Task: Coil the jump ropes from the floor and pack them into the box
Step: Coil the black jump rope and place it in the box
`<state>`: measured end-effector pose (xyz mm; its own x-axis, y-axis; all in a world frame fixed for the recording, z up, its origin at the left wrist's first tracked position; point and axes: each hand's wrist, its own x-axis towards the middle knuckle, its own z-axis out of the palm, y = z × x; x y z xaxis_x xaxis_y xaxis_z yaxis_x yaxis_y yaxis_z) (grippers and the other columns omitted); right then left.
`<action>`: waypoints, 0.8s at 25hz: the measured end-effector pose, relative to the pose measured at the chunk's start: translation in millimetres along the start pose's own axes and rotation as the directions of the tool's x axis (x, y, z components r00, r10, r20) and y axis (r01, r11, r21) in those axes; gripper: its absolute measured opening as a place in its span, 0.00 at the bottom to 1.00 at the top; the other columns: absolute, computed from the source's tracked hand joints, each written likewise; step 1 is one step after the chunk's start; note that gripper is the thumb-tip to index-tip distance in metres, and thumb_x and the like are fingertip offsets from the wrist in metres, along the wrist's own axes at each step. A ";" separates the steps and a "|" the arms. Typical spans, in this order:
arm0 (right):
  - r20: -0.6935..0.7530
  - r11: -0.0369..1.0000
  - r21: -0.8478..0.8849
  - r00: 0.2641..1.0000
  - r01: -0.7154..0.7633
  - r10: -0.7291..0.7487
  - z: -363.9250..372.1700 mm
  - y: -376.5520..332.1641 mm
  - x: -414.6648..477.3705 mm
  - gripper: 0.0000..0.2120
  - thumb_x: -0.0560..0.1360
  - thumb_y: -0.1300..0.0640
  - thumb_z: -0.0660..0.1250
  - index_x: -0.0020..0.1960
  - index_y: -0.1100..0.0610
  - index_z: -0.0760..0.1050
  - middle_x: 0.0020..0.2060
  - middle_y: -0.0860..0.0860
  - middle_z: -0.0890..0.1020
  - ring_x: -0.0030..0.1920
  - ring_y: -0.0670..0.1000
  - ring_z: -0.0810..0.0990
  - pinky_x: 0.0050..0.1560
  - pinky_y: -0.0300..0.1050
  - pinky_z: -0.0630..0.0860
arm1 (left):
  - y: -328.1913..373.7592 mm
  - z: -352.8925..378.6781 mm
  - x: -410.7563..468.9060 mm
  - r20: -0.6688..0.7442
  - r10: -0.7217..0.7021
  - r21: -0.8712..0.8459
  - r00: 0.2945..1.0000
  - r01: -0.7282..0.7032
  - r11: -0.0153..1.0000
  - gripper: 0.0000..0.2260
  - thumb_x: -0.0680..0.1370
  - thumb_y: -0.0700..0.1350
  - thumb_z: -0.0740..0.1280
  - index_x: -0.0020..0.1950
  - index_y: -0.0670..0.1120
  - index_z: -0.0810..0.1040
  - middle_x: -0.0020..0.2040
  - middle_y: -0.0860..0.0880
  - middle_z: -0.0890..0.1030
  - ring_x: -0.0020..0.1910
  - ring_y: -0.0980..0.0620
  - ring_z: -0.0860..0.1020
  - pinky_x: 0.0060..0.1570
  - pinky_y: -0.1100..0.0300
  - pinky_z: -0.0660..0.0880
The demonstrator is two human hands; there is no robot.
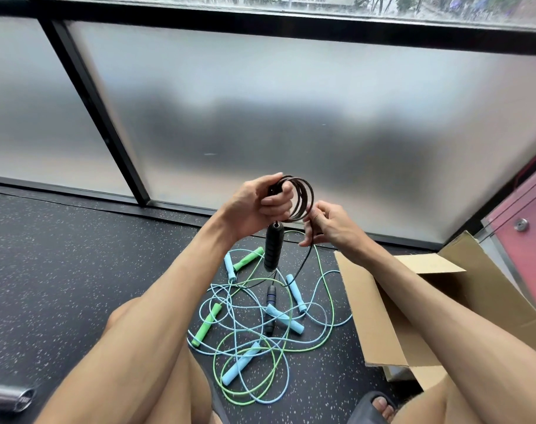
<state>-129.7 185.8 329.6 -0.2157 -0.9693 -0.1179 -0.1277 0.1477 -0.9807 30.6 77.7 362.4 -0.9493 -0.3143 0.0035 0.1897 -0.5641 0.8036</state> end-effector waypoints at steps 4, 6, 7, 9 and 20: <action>0.144 0.967 -0.181 0.968 -0.177 0.204 1.8 19.3 -0.3 0.07 0.83 0.56 0.60 0.49 0.59 0.71 0.43 0.60 0.85 0.46 0.57 0.85 0.53 0.54 0.79 | 6.7 -3.2 -1.4 -0.095 0.142 -0.082 0.985 -0.150 0.985 0.16 0.84 0.45 0.49 0.47 0.41 0.73 0.28 0.52 0.60 0.28 0.53 0.55 0.32 0.60 0.65; 0.177 0.932 -0.270 0.939 -0.240 0.294 5.1 30.9 -0.5 0.04 0.82 0.56 0.63 0.51 0.57 0.71 0.48 0.58 0.86 0.46 0.53 0.83 0.54 0.52 0.77 | 6.3 -2.2 -0.5 -0.159 0.201 -0.031 0.967 -0.209 0.977 0.15 0.84 0.45 0.50 0.49 0.41 0.74 0.30 0.52 0.63 0.30 0.53 0.56 0.36 0.59 0.65; 0.189 0.923 -0.291 0.930 -0.252 0.314 7.2 34.5 -1.0 0.03 0.81 0.56 0.64 0.52 0.55 0.71 0.49 0.58 0.86 0.46 0.52 0.82 0.53 0.51 0.76 | 5.3 -0.9 0.5 -0.193 0.236 0.005 0.952 -0.239 0.971 0.15 0.85 0.45 0.51 0.50 0.41 0.74 0.30 0.52 0.64 0.30 0.53 0.58 0.37 0.58 0.65; 0.210 0.925 -0.289 0.926 -0.248 0.314 10.6 35.9 -2.4 0.02 0.81 0.58 0.64 0.53 0.55 0.71 0.50 0.60 0.85 0.46 0.52 0.82 0.52 0.51 0.74 | 3.8 0.4 3.1 -0.262 0.305 0.067 0.916 -0.298 0.952 0.14 0.85 0.44 0.51 0.52 0.40 0.74 0.31 0.51 0.66 0.30 0.53 0.64 0.38 0.58 0.66; 0.260 0.975 -0.181 0.950 -0.128 0.173 23.0 9.1 -13.6 0.14 0.81 0.50 0.63 0.44 0.61 0.74 0.36 0.58 0.79 0.33 0.53 0.80 0.36 0.49 0.80 | 4.3 -15.9 6.2 -0.538 0.656 0.569 0.530 -0.346 0.746 0.11 0.84 0.41 0.59 0.51 0.35 0.77 0.34 0.43 0.78 0.31 0.48 0.80 0.38 0.61 0.78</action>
<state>-105.6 195.9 318.8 0.0252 -0.9464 -0.3219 -0.2723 0.3033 -0.9131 29.4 61.2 356.4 -0.2440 -0.9470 0.2088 0.3275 0.1221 0.9369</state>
